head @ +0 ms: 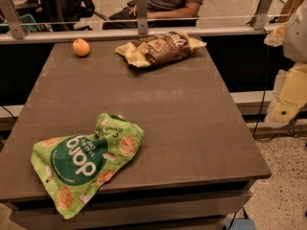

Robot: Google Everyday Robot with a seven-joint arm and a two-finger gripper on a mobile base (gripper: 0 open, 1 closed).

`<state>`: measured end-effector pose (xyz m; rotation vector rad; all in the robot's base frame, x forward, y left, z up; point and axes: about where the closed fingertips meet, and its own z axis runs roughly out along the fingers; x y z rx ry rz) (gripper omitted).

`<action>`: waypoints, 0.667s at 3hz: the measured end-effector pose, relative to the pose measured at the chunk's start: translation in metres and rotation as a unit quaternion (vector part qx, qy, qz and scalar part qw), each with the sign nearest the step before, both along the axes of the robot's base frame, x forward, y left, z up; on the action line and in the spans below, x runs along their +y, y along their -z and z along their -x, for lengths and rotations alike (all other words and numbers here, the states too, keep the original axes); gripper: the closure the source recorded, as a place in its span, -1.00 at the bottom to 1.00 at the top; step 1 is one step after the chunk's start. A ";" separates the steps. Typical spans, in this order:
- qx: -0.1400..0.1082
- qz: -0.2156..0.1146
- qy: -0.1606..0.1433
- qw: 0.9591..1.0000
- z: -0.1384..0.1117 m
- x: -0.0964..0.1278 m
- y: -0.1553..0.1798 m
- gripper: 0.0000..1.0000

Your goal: Move green rice chip bag near brown chip bag

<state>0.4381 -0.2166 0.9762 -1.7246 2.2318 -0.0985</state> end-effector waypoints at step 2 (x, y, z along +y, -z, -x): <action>-0.007 -0.042 -0.028 0.999 0.000 0.016 0.002 -1.00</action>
Offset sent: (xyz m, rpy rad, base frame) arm -0.0062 0.0662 -0.0047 0.3919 -0.0438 0.2564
